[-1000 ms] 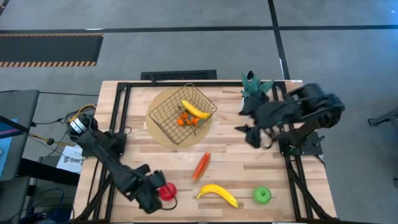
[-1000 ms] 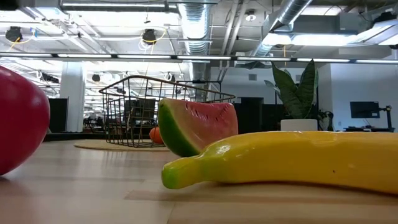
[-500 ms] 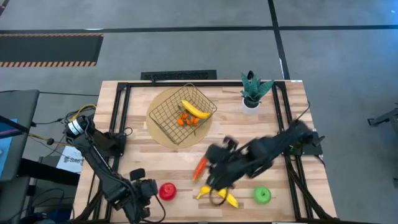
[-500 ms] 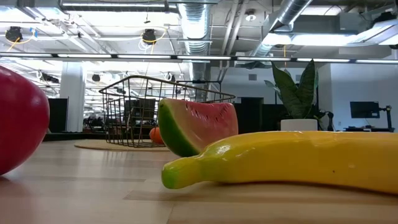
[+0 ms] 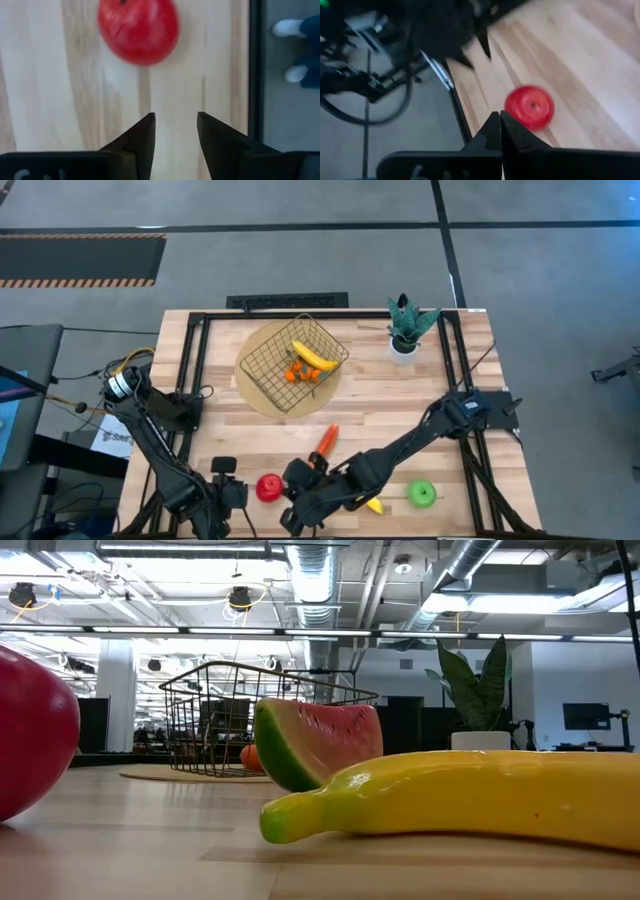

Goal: Build produce basket
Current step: Move the red apple to the center of the table

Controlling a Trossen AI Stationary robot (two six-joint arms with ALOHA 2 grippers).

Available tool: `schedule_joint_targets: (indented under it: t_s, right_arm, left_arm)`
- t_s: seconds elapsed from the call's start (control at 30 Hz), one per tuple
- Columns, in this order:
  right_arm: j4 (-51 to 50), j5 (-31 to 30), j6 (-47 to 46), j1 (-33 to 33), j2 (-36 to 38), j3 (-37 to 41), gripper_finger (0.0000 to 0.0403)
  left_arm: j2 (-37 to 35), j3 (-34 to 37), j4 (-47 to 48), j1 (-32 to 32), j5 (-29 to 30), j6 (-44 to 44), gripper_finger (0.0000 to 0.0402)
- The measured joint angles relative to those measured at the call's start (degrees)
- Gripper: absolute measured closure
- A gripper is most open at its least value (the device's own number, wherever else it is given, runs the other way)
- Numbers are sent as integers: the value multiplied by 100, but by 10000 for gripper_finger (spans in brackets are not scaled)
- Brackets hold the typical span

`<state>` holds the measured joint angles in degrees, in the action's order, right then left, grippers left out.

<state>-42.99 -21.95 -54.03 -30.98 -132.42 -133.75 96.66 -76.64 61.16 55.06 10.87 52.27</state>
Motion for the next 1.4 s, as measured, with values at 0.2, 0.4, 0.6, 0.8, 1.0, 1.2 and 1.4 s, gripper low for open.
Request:
schedule_joint_targets:
  t_s: [0.2, 0.4, 0.6, 0.8, 1.0, 1.2, 1.4]
  right_arm:
    - [41, 445, -149, 89, -464, 0, 399]
    - [-71, 647, 73, 156, -408, 11, 400]
    - [-986, -373, 618, 113, 788, -11, 401]
    - [-1606, -1713, 1003, -263, 1934, 0, 402]
    - [-1639, -2814, 1427, -891, 2628, -7, 402]
    - [-1655, -3453, 1568, -1325, 2804, 0, 402]
    - [-1684, -3512, 1563, -1392, 2711, 7, 402]
  left_arm:
    - [0, 0, 149, 1, 94, 101, 269]
    - [0, 2, -207, -116, 244, -105, 270]
    - [0, 2, -770, -450, 138, -734, 306]
    - [45, 2, -1040, -629, -507, -1122, 371]
    - [559, 2, -1028, -627, -834, -1480, 398]
    - [1161, 2, -1300, -940, -808, -1853, 401]
    - [1250, 2, -1430, -1428, -417, -2204, 401]
